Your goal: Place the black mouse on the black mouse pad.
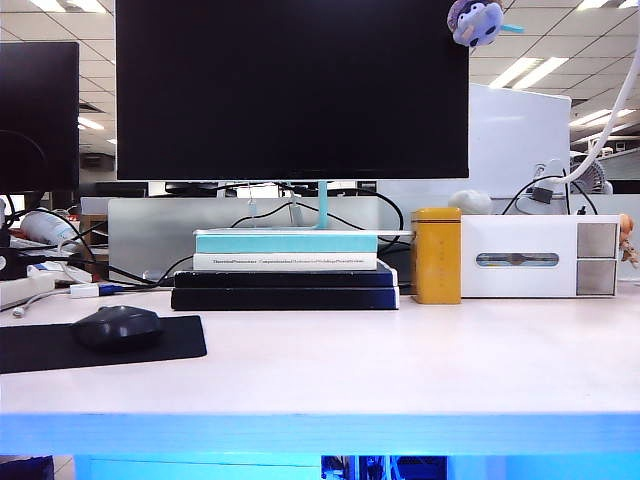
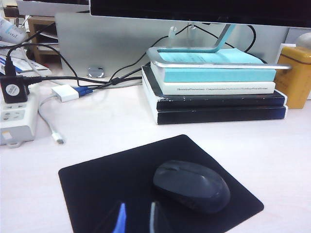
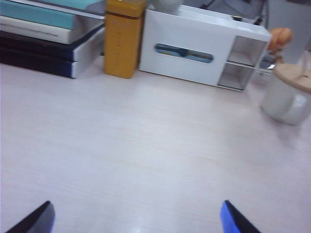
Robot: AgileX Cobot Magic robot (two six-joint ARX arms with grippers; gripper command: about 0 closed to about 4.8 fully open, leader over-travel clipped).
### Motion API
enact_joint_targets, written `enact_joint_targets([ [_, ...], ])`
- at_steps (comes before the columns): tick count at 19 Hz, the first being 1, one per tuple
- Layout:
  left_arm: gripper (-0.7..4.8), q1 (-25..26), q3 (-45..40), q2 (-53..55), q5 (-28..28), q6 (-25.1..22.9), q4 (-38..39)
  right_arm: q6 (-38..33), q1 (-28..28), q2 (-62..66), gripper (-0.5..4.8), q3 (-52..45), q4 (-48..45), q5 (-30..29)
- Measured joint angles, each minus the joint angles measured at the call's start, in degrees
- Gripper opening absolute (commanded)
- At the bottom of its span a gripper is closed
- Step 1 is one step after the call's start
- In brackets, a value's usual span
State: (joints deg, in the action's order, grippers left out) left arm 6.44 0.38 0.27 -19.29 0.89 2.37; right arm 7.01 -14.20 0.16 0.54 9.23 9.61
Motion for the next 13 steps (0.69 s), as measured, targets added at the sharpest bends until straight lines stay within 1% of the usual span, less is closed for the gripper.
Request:
enact_joint_targets([
  [5,0.85,-0.02,0.0,0.0,-2.23,-0.09,-0.02,0.0,0.02,0.0,4.79,0.0,-0.2,1.31],
  [8,0.85,-0.42,0.0,0.0,-2.47,0.15,0.0,0.04,0.46,0.0,4.79,0.0,-0.42,4.85],
  [10,0.84,-0.44,0.0,0.0,-2.6,0.2,0.0,-0.07,1.64,0.0,4.79,0.0,-0.44,5.25],
  [11,0.31,-0.44,0.0,0.0,-2.6,0.2,0.0,-0.44,1.9,0.0,4.1,0.0,-0.42,4.79],
  [12,-0.06,-0.44,0.0,0.0,-2.62,1.09,0.02,-3.58,1.84,0.0,2.43,0.0,-0.33,1.7],
  [13,-0.06,-0.44,0.0,0.0,-2.64,1.33,0.11,-3.87,1.84,0.0,1.68,0.0,-0.33,1.4],
])
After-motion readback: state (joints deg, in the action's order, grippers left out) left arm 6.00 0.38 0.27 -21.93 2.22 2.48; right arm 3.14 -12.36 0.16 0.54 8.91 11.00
